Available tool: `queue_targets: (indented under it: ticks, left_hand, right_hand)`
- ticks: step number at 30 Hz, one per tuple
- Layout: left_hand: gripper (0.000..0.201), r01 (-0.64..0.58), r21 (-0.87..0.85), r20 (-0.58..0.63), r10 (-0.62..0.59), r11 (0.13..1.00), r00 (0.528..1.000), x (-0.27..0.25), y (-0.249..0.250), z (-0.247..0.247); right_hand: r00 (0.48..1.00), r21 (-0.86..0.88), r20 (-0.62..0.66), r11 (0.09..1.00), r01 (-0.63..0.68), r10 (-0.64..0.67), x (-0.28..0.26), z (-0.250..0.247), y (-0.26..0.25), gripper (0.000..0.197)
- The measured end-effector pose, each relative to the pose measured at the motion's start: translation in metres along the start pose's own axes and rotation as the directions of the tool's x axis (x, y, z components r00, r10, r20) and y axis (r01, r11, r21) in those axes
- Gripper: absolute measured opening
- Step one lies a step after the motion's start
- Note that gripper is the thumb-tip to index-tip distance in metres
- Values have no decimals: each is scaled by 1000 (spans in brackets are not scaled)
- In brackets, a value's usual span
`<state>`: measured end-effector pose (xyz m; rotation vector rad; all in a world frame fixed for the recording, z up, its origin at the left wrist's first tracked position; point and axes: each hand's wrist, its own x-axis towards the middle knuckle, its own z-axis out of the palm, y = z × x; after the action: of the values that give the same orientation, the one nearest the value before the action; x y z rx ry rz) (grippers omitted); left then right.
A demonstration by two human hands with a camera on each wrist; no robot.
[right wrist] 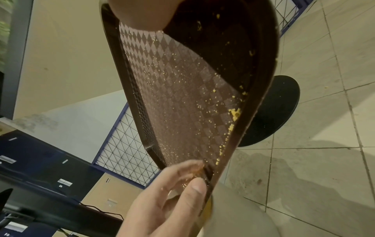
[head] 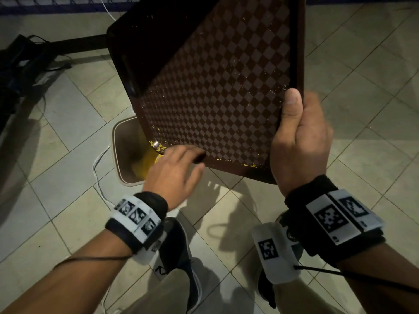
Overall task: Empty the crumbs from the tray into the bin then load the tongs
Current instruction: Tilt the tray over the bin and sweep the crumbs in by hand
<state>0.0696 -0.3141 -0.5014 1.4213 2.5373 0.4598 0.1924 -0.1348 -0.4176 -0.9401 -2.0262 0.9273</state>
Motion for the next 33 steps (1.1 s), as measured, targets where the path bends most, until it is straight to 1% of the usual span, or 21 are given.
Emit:
queue_targets:
  ticks: [2, 6, 8, 10, 12, 15, 17, 19, 23, 24, 26, 28, 33]
  left_hand:
    - [41, -143, -43, -17, 143, 989, 990, -7, 29, 3]
    - [54, -325, -51, -4, 325, 944, 946, -6, 61, 12]
    - [59, -389, -49, -31, 388, 920, 921, -3, 67, 15]
    - [59, -425, -12, -46, 424, 905, 904, -2, 67, 19]
    - [62, -441, 36, -13, 442, 897, 897, -3, 62, 22]
    - [75, -398, 78, 102, 390, 914, 915, -8, 47, 27]
    - [75, -352, 131, 179, 327, 927, 928, -11, 32, 29]
    - [75, -310, 181, 221, 269, 933, 938, -13, 14, 29]
    - [81, -210, 270, 268, 136, 940, 954, -15, -28, 24]
    - [81, -177, 293, 286, 91, 940, 954, -15, -39, 23]
    - [73, -108, 332, 314, -2, 937, 950, -14, -57, 21]
    - [68, -54, 338, 338, -68, 940, 939, -12, -68, 20]
    - [75, 18, 332, 400, -159, 943, 903, -4, -86, 22]
  right_hand:
    - [1000, 6, -2, 1000, 8, -8, 0, 0, 0, 23]
    - [1000, 13, -5, 1000, 4, -4, -2, 1, 1, 23]
    - [1000, 12, -4, 1000, 6, -5, -2, 2, 2, 23]
    - [1000, 10, -5, 1000, 6, -6, -1, 3, 2, 24]
    - [1000, 15, -10, 1000, 10, -10, 0, 3, 3, 24]
    - [1000, 22, -18, 1000, 18, -17, 0, 3, 6, 24]
    - [1000, 23, -15, 1000, 17, -17, -1, 2, 7, 24]
    - [1000, 28, -5, 1000, 11, -10, -2, 2, 6, 25]
    - [1000, 30, 8, 1000, -4, 4, -2, 2, 4, 26]
    - [1000, 33, 9, 999, -6, 6, -2, 3, 3, 26]
    - [1000, 41, 12, 999, -10, 10, -2, 4, 2, 26]
    - [1000, 40, 16, 999, -9, 8, -3, 5, 2, 26]
    - [1000, 33, 1, 999, 12, -12, -3, 5, 1, 24]
